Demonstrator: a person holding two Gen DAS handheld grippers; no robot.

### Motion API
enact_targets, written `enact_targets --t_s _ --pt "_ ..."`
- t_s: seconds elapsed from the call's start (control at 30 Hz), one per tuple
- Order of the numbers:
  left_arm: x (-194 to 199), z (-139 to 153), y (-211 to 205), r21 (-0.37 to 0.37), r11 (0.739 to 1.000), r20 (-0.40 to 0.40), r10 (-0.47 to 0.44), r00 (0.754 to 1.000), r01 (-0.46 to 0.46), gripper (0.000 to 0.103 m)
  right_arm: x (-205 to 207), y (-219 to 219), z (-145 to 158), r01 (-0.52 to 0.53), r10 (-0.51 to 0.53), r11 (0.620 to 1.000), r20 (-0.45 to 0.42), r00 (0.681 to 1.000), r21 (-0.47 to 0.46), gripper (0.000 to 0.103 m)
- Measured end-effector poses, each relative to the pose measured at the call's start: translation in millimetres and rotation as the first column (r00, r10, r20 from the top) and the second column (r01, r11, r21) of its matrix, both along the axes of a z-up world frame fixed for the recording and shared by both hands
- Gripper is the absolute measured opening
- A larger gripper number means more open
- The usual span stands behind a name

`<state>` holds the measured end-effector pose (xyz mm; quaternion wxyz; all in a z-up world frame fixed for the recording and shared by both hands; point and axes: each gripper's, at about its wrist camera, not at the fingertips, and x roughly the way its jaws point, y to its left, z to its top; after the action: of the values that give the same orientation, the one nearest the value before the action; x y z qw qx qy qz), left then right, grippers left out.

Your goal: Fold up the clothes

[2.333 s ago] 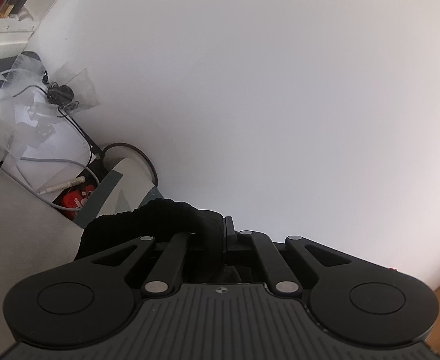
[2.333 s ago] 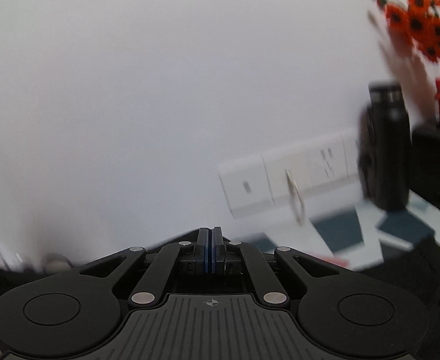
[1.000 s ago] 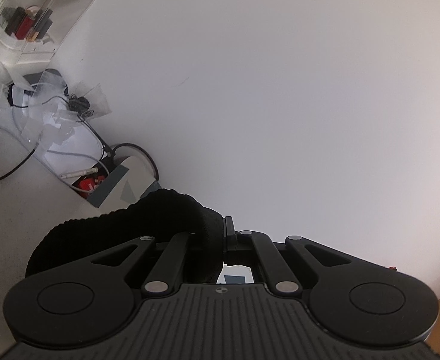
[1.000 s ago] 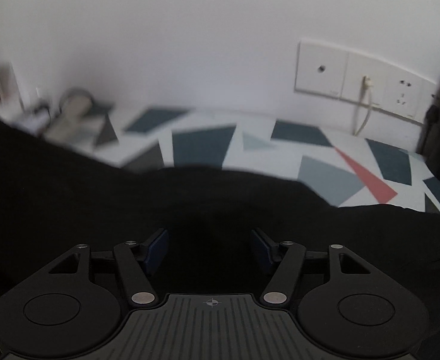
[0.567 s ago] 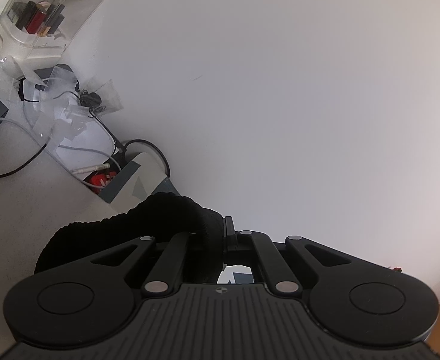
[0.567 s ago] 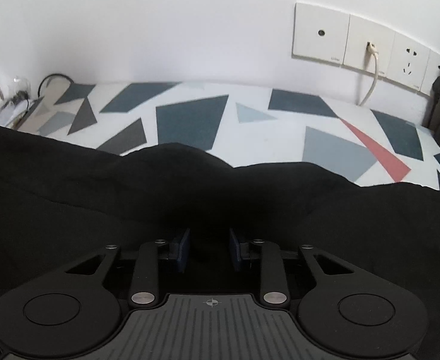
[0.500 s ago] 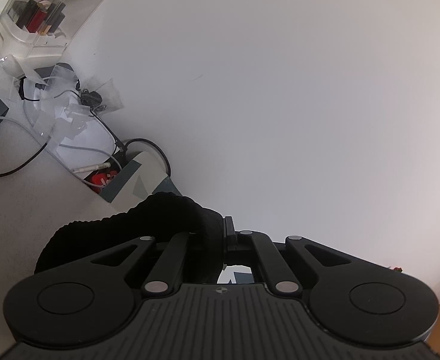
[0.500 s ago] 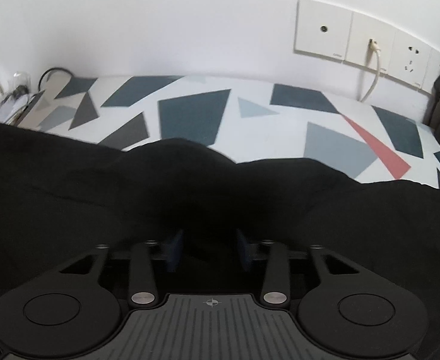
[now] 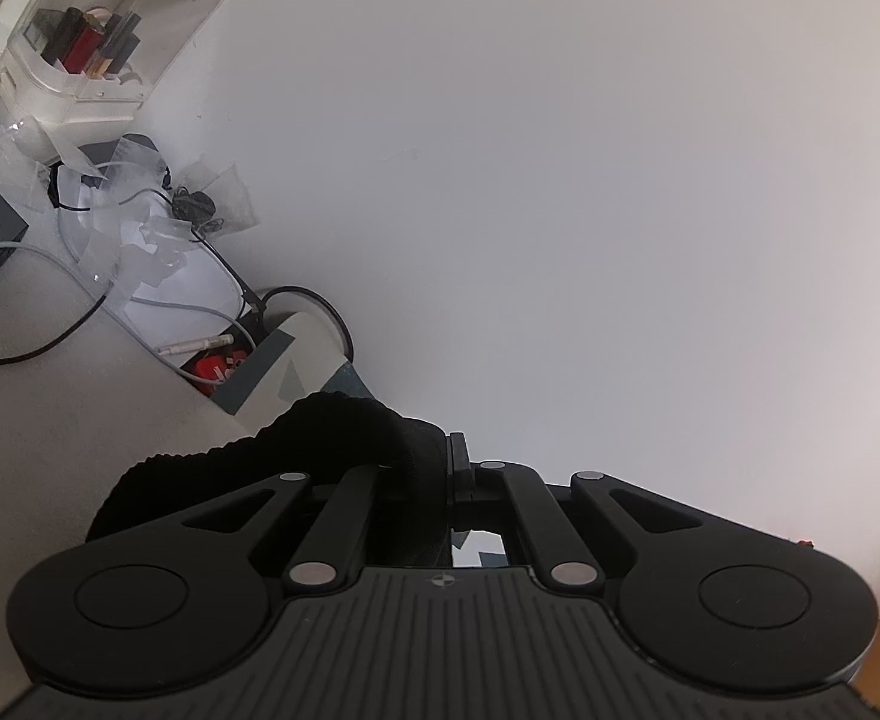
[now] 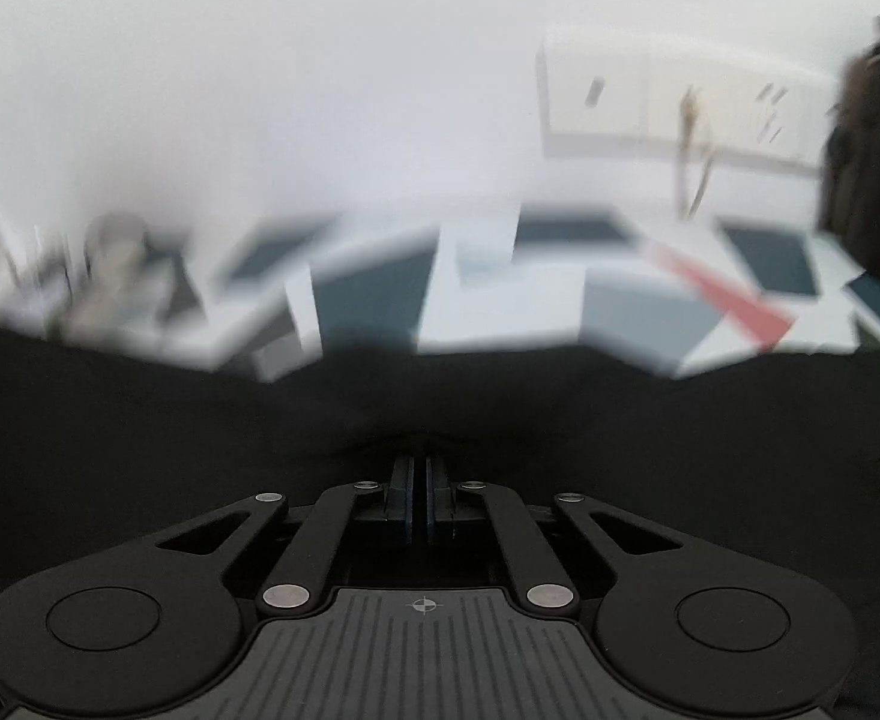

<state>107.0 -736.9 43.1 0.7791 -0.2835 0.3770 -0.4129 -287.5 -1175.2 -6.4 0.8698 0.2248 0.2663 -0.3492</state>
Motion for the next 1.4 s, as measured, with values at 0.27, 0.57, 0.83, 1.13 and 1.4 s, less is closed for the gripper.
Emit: enact_targets --t_s 0.27,0.57,0.83,1.13,1.4 --pt "2.5 -0.7 5.8 -0.019 0.999 -0.016 0.03 0.999 -0.03 0.003 -67.1 22.9 83.7 0.198 -0.13 0.959 0.303 0.944 -0.203 0.003" --pt "-18.6 23.5 8.8 -0.069 0.997 0.059 -0.011 0.998 0.015 0.003 -120.4 66.0 127.3 0.281 -0.146 0.912 0.403 0.903 -0.299 0.002" --pt "-27.4 60.9 7.2 -0.111 0.992 0.125 -0.038 0.991 0.052 0.003 -126.1 52.2 159.8 0.325 -0.154 0.881 0.442 0.884 -0.343 0.0" --pt "-0.4 29.3 -28.9 -0.004 0.998 0.088 -0.057 0.994 0.057 0.003 -62.2 6.1 72.4 0.064 -0.06 0.99 0.03 0.998 -0.124 0.032" --pt "9.8 16.9 -23.5 0.006 0.999 0.067 -0.036 0.997 0.035 0.003 -22.4 38.7 24.6 -0.052 0.046 0.996 -0.08 0.996 -0.077 0.067"
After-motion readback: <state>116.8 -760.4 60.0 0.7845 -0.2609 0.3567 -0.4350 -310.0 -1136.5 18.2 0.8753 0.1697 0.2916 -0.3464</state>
